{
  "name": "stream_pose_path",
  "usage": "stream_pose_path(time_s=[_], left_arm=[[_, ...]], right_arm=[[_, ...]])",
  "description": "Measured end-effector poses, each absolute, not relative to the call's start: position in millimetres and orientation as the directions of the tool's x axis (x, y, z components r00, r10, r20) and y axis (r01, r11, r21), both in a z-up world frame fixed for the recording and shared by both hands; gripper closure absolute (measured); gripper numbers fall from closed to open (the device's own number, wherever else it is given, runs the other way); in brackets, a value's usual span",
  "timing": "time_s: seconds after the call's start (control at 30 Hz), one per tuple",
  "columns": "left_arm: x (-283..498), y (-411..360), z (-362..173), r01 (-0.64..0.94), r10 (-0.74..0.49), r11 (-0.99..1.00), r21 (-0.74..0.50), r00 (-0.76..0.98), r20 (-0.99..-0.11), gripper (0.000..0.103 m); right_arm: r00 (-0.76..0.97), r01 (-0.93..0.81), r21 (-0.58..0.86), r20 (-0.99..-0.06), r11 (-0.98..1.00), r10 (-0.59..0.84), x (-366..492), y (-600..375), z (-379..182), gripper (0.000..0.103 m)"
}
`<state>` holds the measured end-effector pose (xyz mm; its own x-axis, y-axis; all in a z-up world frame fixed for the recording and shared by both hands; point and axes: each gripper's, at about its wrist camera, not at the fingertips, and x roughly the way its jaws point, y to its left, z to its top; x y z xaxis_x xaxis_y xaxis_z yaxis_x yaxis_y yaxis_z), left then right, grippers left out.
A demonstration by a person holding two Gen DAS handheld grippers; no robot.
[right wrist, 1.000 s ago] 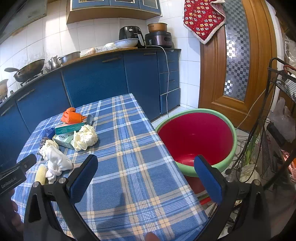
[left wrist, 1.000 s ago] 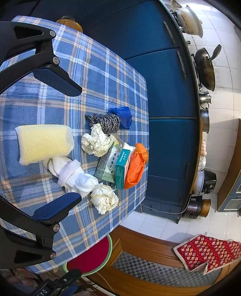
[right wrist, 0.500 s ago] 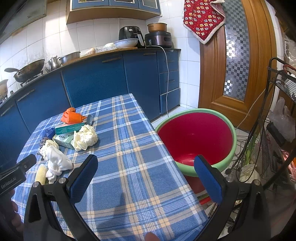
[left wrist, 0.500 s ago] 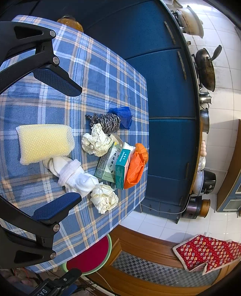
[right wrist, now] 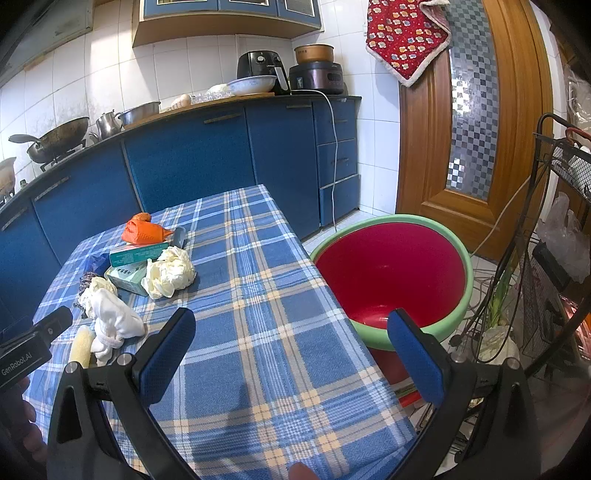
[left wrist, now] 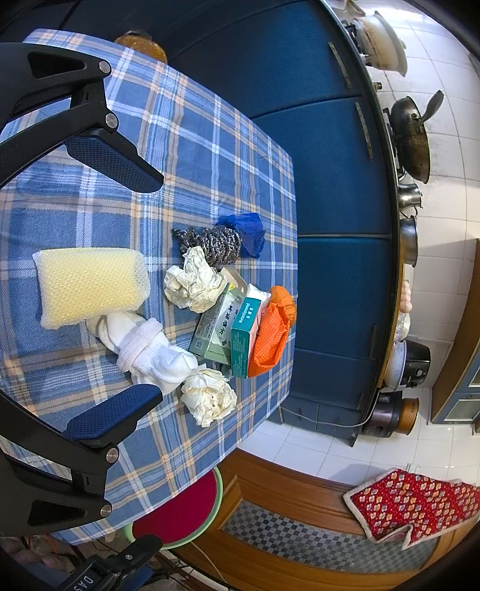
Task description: Collect trash
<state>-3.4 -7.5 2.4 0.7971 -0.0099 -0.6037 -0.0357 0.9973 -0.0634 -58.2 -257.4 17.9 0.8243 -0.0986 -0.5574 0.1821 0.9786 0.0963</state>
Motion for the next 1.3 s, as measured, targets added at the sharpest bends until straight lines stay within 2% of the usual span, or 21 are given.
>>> stream_pose_path(time_s=[1.3], left_arm=[[-4.8, -10.4, -0.5, -0.035, -0.013, 0.997, -0.067, 0.794, -0.607, 0.000]], right_arm=[[0.820, 0.186, 0.101, -0.564, 0.977, -0.098, -61.3, -259.9, 14.1, 0.001]])
